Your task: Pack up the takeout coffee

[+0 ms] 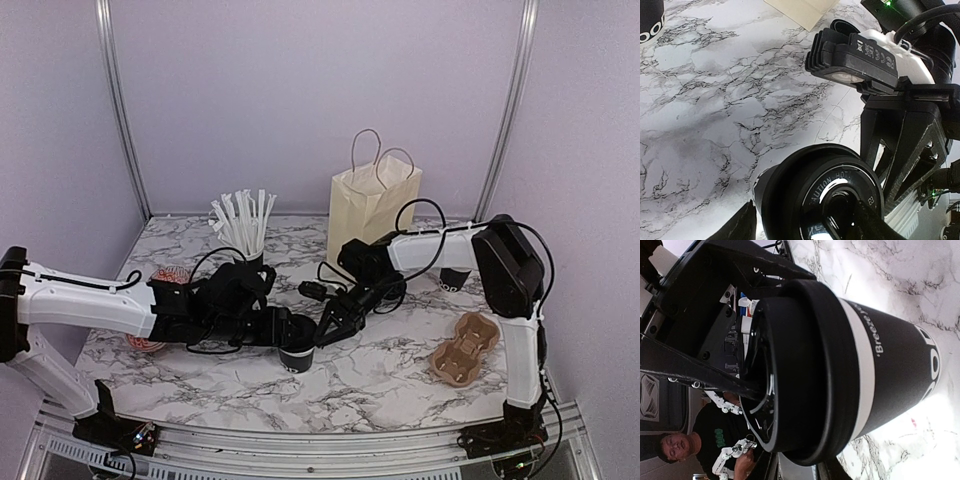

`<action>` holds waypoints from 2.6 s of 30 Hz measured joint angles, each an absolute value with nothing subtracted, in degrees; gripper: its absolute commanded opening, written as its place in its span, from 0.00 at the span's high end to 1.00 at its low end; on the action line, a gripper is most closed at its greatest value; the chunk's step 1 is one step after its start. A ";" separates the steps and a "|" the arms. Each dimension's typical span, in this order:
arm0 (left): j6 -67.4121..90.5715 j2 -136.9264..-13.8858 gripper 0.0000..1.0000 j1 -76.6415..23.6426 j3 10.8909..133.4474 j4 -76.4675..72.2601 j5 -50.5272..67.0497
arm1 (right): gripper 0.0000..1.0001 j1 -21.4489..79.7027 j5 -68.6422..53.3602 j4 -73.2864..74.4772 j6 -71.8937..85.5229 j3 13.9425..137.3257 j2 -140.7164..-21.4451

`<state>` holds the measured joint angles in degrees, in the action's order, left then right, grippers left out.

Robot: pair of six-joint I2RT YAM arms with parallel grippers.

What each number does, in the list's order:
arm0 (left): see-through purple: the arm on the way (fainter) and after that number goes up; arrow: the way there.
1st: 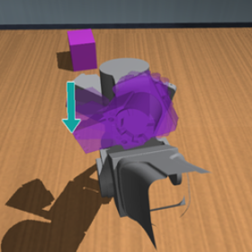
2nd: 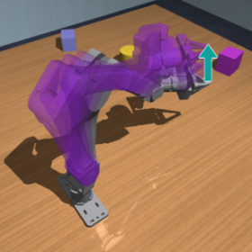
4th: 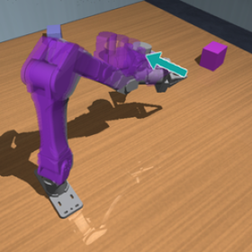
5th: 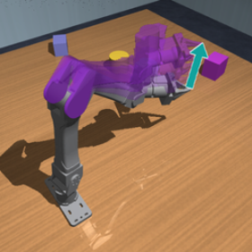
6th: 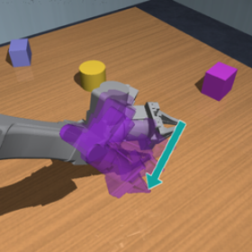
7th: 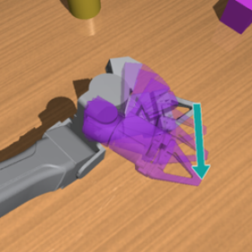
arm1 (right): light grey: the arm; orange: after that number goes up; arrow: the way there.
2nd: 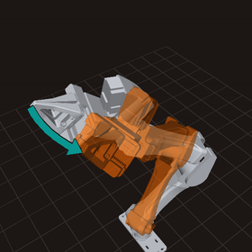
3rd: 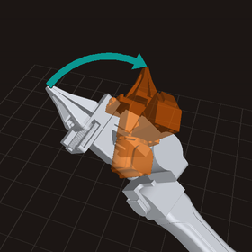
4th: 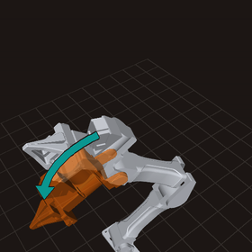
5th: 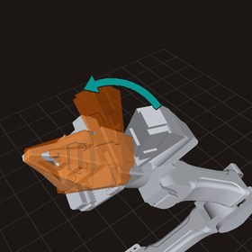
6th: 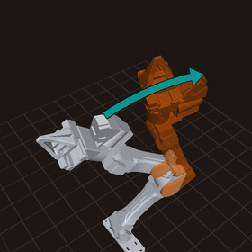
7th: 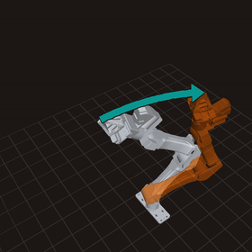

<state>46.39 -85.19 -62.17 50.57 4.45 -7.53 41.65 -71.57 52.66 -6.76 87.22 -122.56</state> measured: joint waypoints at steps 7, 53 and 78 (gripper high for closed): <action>47.79 -84.90 0.33 -61.43 48.73 2.79 -8.60 | 0.80 42.06 -71.07 54.65 -6.31 90.50 -124.46; 50.09 -74.19 0.16 -62.59 43.31 8.56 -14.04 | 0.66 42.72 -43.75 44.86 -11.05 97.78 -121.91; 43.62 -71.07 0.25 -61.04 45.60 9.80 -15.35 | 0.72 40.60 -45.78 44.64 -16.43 86.72 -112.09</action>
<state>43.62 -71.07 -61.04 45.60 9.80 -15.35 40.60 -45.78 44.64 -16.43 86.72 -112.09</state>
